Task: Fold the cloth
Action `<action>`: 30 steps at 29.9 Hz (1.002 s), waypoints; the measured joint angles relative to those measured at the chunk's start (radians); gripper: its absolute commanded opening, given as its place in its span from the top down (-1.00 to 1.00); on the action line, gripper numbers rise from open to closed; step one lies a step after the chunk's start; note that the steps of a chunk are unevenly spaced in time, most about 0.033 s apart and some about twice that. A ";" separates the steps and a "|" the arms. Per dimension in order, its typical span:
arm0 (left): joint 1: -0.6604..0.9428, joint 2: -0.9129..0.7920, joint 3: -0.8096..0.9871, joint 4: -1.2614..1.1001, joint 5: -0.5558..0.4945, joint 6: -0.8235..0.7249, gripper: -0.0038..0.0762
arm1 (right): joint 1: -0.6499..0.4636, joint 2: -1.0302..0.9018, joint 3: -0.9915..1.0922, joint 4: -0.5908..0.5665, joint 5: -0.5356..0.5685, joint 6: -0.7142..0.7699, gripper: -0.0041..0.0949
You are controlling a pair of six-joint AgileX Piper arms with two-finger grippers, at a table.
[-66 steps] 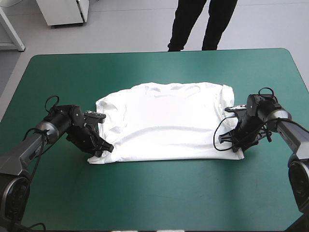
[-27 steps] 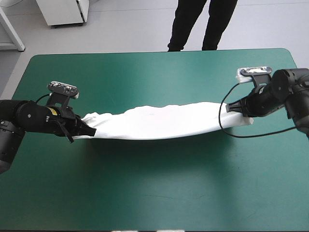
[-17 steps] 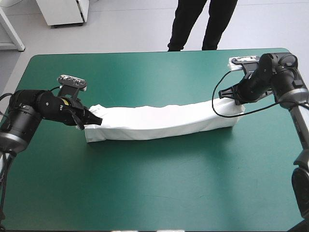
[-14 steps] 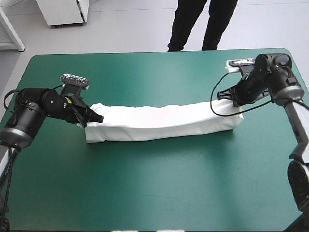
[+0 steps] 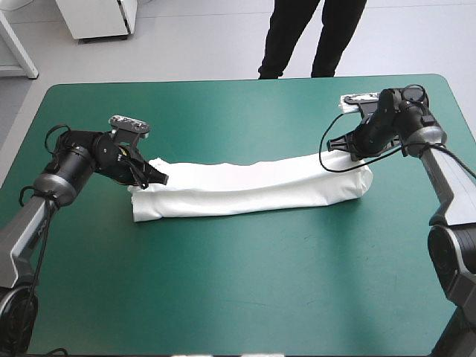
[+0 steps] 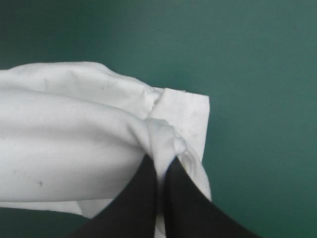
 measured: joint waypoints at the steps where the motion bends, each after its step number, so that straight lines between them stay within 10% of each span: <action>1: 0.000 0.015 0.000 0.000 -0.002 0.000 0.96 | 0.000 0.007 0.000 0.000 -0.004 -0.002 0.95; 12: 0.000 0.089 0.000 0.002 -0.047 0.000 0.93 | 0.000 0.087 0.000 0.024 -0.012 -0.048 0.69; 22: 0.000 0.094 -0.001 0.041 0.003 0.000 0.14 | 0.000 0.088 -0.021 0.061 0.054 -0.093 -0.19; 30: 0.000 0.028 -0.044 0.106 0.178 -0.061 0.03 | -0.023 -0.041 -0.054 0.064 0.103 -0.093 -0.22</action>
